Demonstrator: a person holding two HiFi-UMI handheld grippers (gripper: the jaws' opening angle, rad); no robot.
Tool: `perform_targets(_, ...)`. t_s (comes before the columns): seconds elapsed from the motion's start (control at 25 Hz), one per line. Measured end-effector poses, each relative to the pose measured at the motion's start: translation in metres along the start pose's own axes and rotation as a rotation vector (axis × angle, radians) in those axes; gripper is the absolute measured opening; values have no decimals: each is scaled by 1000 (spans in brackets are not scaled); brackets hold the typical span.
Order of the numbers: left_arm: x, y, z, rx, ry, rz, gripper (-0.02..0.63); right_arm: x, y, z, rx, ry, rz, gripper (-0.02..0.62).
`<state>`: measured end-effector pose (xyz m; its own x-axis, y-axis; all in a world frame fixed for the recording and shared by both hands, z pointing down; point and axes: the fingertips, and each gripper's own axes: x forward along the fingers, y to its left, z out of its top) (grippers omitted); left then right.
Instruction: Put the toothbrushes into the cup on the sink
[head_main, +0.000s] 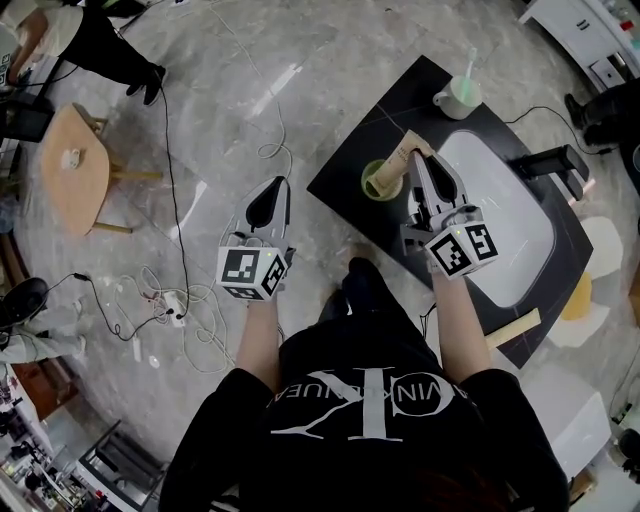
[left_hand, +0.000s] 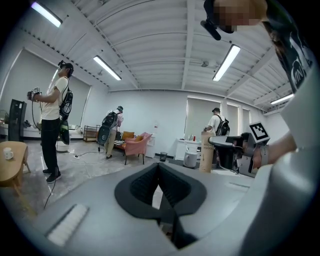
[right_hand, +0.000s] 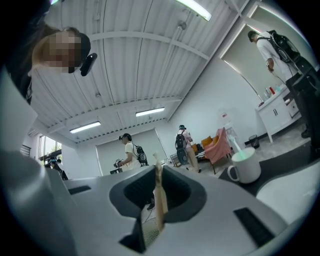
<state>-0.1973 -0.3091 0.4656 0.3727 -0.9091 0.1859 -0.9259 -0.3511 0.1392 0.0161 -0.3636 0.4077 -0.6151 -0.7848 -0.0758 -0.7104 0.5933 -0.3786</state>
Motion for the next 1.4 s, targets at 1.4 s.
perform_targets(1.4,-27,0,4,2,-12,-20,12,-24,-3,-11,31,-17,-106,178)
